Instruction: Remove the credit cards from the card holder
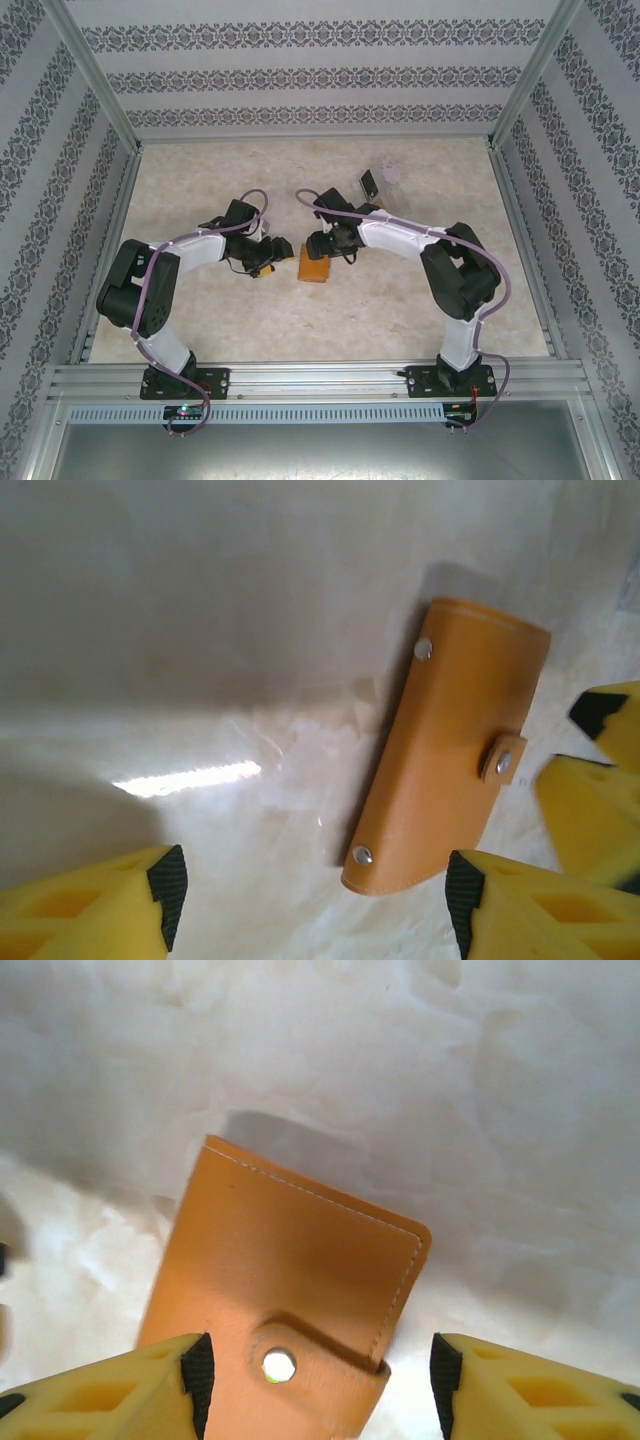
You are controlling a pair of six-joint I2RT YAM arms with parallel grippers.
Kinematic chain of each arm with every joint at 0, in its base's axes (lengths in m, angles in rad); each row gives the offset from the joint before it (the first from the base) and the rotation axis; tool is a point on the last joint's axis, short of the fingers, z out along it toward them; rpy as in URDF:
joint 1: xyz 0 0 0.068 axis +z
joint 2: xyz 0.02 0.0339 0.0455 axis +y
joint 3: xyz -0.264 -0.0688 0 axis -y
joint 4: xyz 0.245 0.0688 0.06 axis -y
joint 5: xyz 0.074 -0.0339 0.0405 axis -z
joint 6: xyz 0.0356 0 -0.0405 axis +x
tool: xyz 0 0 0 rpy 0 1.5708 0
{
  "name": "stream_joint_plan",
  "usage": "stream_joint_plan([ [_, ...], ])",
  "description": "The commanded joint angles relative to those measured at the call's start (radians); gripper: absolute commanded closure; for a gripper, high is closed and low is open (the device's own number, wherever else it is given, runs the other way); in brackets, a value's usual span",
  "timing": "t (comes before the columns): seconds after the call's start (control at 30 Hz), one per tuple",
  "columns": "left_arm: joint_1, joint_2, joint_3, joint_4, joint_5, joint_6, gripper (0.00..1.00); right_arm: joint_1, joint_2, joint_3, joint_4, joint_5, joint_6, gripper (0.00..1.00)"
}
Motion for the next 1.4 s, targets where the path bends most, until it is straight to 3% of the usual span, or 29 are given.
stream_joint_plan([
  [0.0,-0.017,-0.002,0.006,0.043,0.075,0.007,0.32,-0.022,-0.087,-0.042,-0.041,-0.029,0.076,0.4],
  [0.33,-0.051,0.092,0.067,0.074,0.116,0.004,0.49,-0.017,-0.063,-0.125,0.026,-0.043,0.201,0.62],
  [0.47,-0.054,0.113,0.076,0.104,0.13,0.0,0.5,-0.021,-0.031,-0.12,0.024,-0.02,0.207,0.68],
  [0.67,-0.053,0.155,0.097,0.121,0.151,-0.004,0.51,-0.02,0.004,-0.117,0.027,-0.008,0.207,0.69],
  [1.0,-0.067,0.204,0.124,0.18,0.209,-0.034,0.61,-0.023,0.033,-0.124,0.036,-0.013,0.202,0.7],
  [1.23,-0.068,0.196,0.134,0.157,0.203,-0.026,0.81,-0.033,-0.012,-0.124,0.031,0.008,0.195,0.69],
  [1.37,-0.068,0.186,0.138,0.126,0.185,-0.009,0.88,-0.03,-0.08,-0.136,0.06,0.014,0.181,0.65],
])
